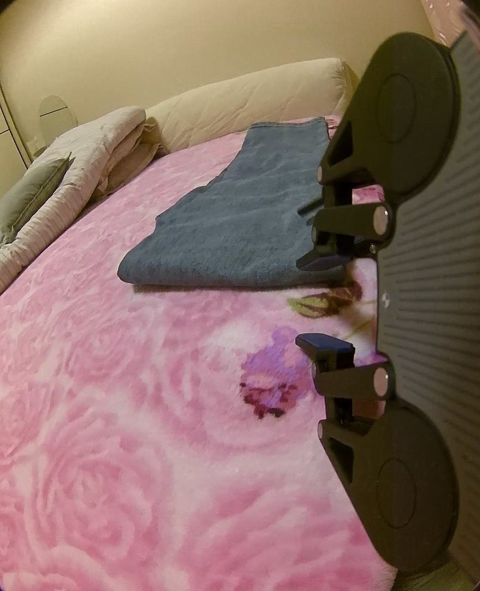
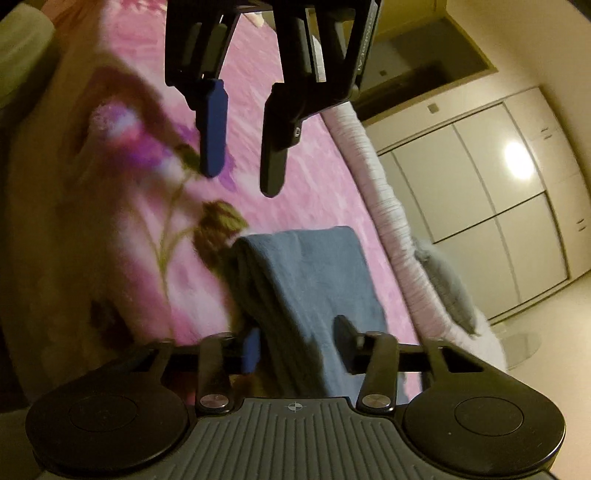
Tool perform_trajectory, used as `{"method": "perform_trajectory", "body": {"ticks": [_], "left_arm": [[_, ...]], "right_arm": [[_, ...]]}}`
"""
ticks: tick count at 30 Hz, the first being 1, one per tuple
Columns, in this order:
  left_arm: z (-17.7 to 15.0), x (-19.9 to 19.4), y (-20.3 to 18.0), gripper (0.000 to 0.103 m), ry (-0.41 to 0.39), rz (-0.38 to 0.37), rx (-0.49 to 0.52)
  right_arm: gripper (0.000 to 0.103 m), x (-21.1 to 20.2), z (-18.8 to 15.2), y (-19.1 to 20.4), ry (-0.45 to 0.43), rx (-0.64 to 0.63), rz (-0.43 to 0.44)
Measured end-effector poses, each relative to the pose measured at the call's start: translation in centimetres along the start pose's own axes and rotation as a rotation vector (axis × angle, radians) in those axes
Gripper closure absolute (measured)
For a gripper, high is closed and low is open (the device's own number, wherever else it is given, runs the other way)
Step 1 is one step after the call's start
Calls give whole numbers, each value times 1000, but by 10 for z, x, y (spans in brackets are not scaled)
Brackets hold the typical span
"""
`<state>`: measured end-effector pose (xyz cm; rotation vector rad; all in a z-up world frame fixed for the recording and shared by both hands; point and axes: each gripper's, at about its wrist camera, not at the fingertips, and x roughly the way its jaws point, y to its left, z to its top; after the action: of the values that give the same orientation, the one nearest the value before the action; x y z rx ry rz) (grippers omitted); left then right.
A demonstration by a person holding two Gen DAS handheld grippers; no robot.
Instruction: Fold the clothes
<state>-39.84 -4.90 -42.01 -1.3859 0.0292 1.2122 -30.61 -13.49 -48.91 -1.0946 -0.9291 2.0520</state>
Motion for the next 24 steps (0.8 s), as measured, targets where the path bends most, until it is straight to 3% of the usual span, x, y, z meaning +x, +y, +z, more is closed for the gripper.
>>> {"method": "perform_trajectory", "body": {"ticks": [3,5,10,13,19,24], "left_arm": [[3,1,-3,72,-11,7,1],[7,1,-7,72,-23,9,19],[25,5,-31,72,-69,9,90],[38,12,-58,72,-95,-17,156],[54,49,-122,72,-81,-118,290],[45,95,-164,72,-15,-176,377]], "right_arm": [[81,0,-3,-8,-9,69,20],[85,-2,-5,-24,-19,207,54],[89,-8,-30,-99,-66,837,175],[90,-14,-61,-145,-124,1208,193],[90,-38,-146,-209,-234,1784,108],[90,-52,-214,-229,-247,2076,-63]]}}
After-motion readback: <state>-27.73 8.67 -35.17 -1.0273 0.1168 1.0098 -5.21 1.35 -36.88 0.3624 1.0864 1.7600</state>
